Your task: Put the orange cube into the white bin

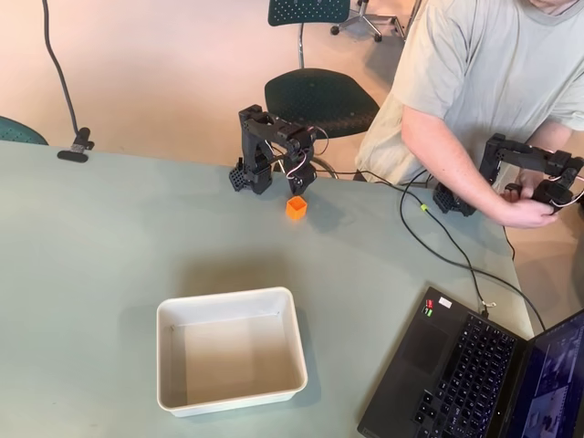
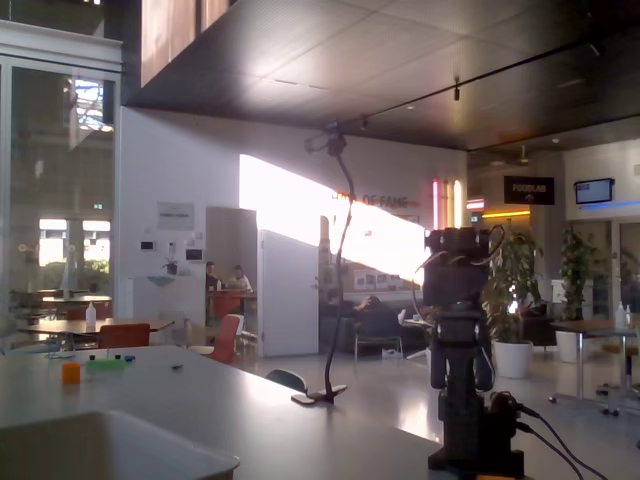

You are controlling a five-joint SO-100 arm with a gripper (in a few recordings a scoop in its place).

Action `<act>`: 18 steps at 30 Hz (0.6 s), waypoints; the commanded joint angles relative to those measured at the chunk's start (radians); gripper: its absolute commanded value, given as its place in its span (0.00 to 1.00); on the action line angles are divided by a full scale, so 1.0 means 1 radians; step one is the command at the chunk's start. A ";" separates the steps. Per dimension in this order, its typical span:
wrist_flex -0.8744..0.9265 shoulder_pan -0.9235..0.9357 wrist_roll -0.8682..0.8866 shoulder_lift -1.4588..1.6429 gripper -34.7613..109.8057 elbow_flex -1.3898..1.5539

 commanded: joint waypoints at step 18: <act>-0.244 0.000 0.126 0.012 0.22 0.322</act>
